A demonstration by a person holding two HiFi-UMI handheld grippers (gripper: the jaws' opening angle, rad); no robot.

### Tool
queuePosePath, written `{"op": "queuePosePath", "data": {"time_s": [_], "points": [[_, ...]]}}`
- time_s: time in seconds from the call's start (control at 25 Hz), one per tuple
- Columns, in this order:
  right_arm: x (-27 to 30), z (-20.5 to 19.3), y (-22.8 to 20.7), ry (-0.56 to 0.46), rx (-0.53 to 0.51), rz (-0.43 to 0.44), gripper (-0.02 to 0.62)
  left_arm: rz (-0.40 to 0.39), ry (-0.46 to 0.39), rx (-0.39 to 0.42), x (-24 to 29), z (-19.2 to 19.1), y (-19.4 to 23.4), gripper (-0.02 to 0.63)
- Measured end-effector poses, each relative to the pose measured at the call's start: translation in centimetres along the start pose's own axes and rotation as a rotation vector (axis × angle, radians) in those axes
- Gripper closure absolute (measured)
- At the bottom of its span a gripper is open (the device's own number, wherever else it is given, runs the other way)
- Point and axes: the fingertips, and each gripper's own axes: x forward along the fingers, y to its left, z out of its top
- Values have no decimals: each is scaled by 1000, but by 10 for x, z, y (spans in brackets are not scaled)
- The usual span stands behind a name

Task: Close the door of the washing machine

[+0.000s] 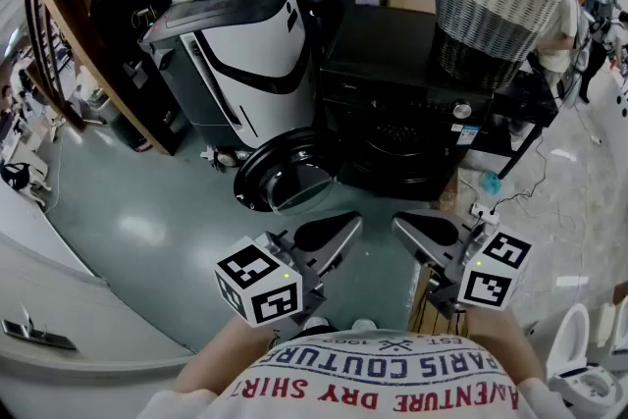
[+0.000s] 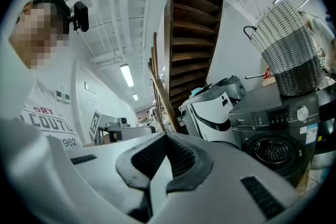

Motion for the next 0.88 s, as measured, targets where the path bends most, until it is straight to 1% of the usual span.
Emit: {"op": "queuePosePath", "data": {"time_s": [0.16, 0.4, 0.6, 0.88], "points": [[-4, -1, 2, 1, 0, 5, 574, -2, 2, -6, -1, -2, -6, 581], [3, -14, -1, 56, -4, 32, 574, 32, 4, -19, -4, -12, -3, 581], [24, -25, -4, 73, 43, 67, 574, 72, 0, -63, -13, -23, 15, 581], [69, -28, -10, 125, 30, 86, 574, 109, -11, -95, -27, -19, 57, 581]]}}
